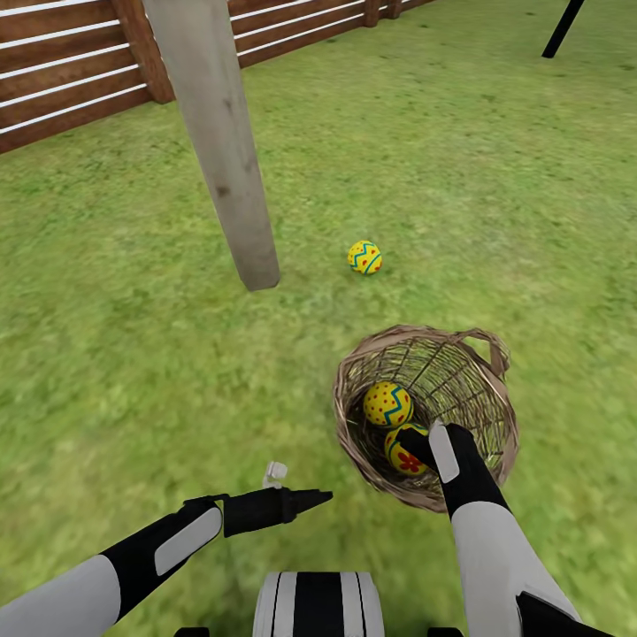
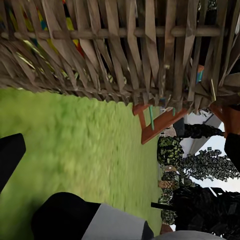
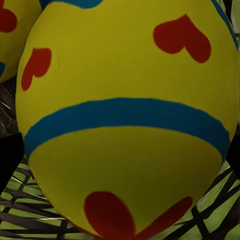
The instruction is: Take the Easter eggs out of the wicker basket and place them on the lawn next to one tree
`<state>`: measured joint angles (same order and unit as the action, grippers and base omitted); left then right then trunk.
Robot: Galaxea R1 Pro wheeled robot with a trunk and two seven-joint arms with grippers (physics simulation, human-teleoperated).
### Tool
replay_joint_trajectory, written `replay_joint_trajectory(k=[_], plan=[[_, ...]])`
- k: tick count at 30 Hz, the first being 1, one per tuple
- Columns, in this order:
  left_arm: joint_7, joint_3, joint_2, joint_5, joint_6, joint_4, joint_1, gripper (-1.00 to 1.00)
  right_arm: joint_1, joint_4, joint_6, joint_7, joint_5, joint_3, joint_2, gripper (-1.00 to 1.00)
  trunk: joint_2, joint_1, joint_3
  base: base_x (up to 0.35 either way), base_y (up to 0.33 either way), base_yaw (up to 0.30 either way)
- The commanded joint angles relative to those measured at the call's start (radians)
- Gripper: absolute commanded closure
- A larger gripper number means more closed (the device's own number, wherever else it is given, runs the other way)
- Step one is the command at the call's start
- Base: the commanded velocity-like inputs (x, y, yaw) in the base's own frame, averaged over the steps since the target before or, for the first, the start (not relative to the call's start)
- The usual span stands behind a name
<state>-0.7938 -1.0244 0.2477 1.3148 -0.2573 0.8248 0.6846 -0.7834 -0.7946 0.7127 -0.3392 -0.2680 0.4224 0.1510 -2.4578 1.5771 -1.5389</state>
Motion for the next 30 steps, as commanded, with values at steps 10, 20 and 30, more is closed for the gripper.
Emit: replay_joint_trajectory(k=[10, 20, 30], plan=[[-0.001, -0.003, 0.001, 0.011, -0.008, 0.012, 0.001, -1.0, 0.0, -0.002, 0.002, -0.009, -0.01, 0.002, 0.004, 1.0, 0.0, 0.0, -0.001, 0.0, 0.0, 0.0], [-0.001, -0.003, 0.001, 0.011, -0.009, 0.011, 0.001, -1.0, 0.0, -0.002, 0.002, -0.009, -0.01, 0.001, 0.004, 1.0, 0.0, 0.0, -0.001, 0.0, 0.0, 0.0], [-0.001, -0.003, 0.001, 0.011, -0.009, 0.01, 0.001, -1.0, 0.0, -0.002, 0.002, -0.009, -0.01, 0.001, 0.004, 1.0, 0.0, 0.0, -0.001, 0.0, 0.0, 0.0]])
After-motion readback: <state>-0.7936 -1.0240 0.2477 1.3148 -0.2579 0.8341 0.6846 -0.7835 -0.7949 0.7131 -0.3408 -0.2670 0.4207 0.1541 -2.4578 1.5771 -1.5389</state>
